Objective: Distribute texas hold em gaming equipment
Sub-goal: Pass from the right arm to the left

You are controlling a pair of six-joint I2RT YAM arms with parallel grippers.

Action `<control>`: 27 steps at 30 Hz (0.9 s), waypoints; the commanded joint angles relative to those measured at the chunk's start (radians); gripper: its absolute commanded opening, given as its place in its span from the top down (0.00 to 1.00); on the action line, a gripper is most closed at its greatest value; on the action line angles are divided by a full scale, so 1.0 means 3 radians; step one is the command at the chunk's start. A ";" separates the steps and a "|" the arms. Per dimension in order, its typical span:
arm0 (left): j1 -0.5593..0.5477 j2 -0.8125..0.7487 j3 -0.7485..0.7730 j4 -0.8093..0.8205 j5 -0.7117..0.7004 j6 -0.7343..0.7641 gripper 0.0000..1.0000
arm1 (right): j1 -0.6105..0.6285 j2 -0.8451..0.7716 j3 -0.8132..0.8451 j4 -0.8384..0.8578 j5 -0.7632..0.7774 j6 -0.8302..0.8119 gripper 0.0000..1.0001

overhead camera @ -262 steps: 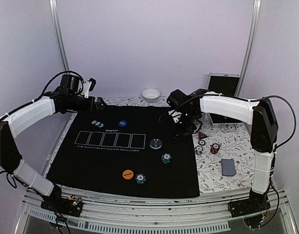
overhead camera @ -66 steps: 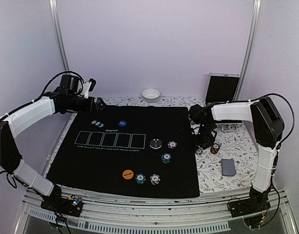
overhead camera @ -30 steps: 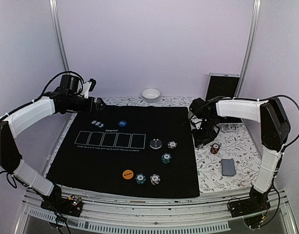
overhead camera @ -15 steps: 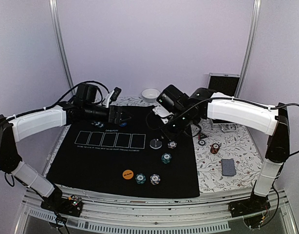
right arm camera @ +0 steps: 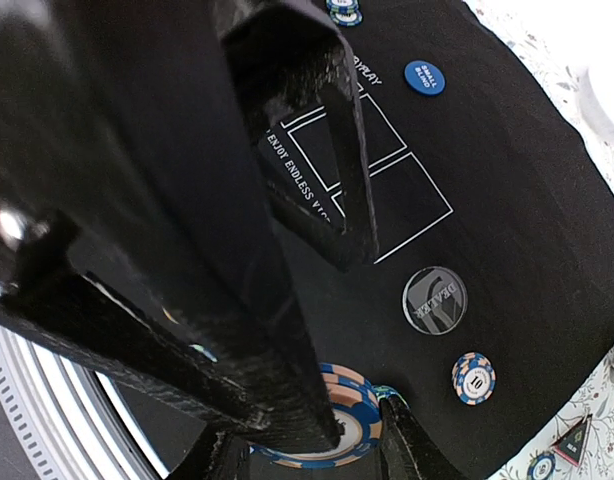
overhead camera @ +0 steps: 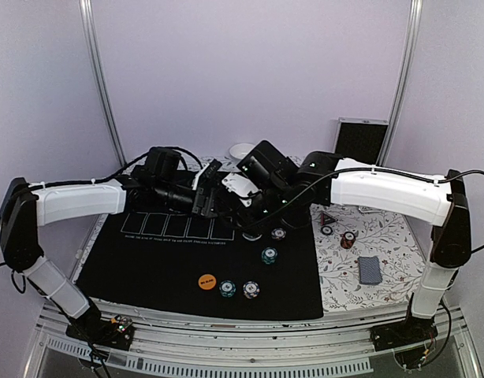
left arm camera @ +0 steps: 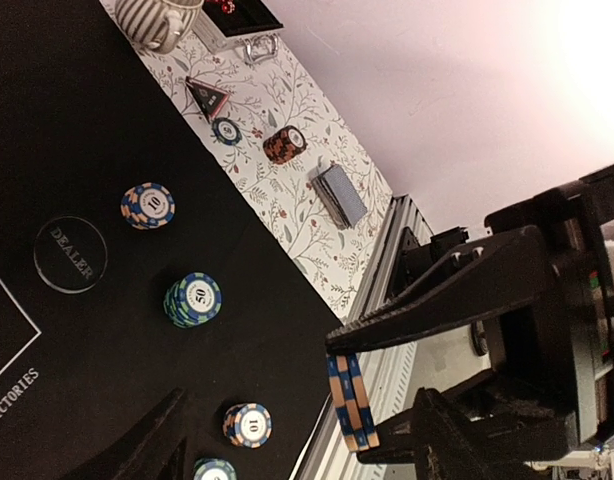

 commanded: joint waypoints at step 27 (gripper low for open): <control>-0.0157 0.0347 0.0020 -0.0130 0.0127 0.0251 0.79 | 0.0029 0.0377 0.0397 -0.0008 0.0646 0.0354 0.91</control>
